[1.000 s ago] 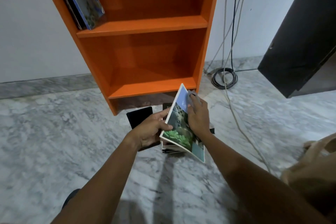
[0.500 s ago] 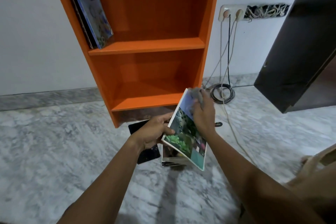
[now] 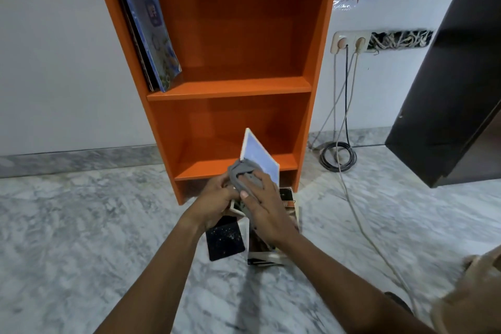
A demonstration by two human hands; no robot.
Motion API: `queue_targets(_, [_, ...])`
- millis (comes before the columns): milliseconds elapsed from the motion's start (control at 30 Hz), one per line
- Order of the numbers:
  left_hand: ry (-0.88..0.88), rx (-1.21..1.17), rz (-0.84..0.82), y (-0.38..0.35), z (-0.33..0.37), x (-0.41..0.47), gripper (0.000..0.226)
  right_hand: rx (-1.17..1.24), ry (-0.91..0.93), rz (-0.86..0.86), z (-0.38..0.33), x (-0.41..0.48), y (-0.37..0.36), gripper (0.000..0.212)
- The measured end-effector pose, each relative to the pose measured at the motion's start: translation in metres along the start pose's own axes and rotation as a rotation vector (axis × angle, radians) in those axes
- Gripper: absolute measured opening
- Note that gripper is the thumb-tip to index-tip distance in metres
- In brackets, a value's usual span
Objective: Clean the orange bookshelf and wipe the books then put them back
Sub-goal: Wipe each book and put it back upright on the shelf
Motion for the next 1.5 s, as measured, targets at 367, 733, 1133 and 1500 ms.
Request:
queue_targets(367, [0.1, -0.006, -0.293, -0.028, -0.008, -0.003, 0.074, -0.069, -0.367, 0.24, 0.04, 0.049, 0.053, 0.048])
queue_targets(733, [0.072, -0.166, -0.198, -0.018, 0.003, 0.004, 0.07, 0.397, -0.872, 0.289, 0.093, 0.01, 0.049, 0.036])
queue_targets(1133, [-0.049, 0.399, 0.409, 0.017, 0.008, 0.025, 0.067, 0.591, -0.666, 0.128, 0.057, 0.026, 0.051, 0.018])
queue_targets(1500, [-0.26, -0.396, 0.195, -0.018, 0.026, 0.023, 0.057, -0.476, 0.056, 0.033, -0.02, 0.031, 0.018, 0.027])
Point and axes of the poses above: each hand's wrist, its own x-axis towards the middle knuckle, its own y-axis out of the back of the hand, z = x × y, the point moved 2 cm from there along x, towards the middle knuckle, and after that the axes turned 8 degrees about -x, right-handed, at the moved point
